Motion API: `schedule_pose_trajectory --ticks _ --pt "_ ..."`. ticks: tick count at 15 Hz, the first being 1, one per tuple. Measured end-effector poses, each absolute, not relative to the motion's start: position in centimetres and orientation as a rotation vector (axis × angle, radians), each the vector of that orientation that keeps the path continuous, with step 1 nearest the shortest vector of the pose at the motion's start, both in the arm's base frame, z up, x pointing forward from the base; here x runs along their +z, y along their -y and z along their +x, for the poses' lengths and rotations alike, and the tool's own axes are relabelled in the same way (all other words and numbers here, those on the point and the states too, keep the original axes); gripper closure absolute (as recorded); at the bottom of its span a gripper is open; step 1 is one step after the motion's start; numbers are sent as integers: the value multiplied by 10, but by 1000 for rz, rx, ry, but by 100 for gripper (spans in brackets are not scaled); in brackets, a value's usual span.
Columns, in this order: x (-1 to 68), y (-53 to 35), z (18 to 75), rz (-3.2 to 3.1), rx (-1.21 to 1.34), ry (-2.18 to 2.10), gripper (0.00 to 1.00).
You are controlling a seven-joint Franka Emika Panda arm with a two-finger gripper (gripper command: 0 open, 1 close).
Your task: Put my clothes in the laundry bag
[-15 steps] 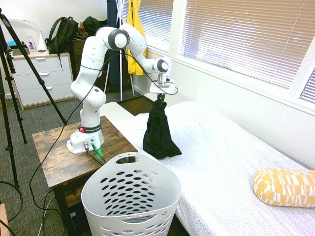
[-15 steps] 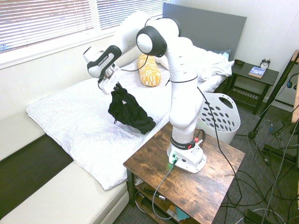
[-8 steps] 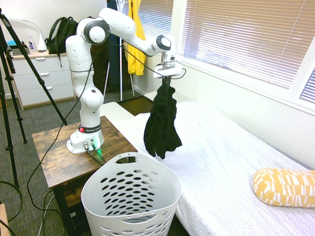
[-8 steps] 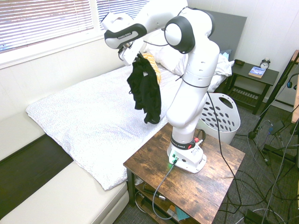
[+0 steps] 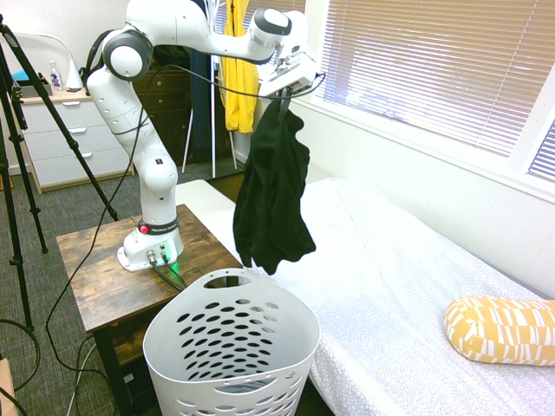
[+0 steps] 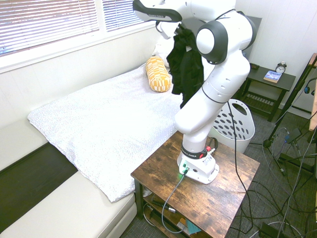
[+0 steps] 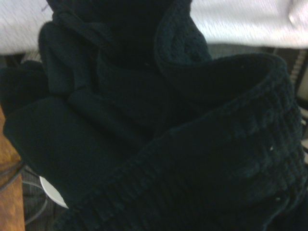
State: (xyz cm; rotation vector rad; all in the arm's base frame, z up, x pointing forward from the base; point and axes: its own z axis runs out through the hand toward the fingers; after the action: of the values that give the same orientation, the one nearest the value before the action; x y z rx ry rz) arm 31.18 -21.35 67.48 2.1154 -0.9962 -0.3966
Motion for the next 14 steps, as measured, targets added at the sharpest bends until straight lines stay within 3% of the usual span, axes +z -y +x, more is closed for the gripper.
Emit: schedule_pose_trajectory --ticks 4,11,12,14 --pt "673 266 241 2045 -540 1094 100" --pt "471 321 207 2051 -636 1144 100" --pt "435 324 204 2055 -629 1164 0" --pt "375 335 192 2044 -612 1211 0"
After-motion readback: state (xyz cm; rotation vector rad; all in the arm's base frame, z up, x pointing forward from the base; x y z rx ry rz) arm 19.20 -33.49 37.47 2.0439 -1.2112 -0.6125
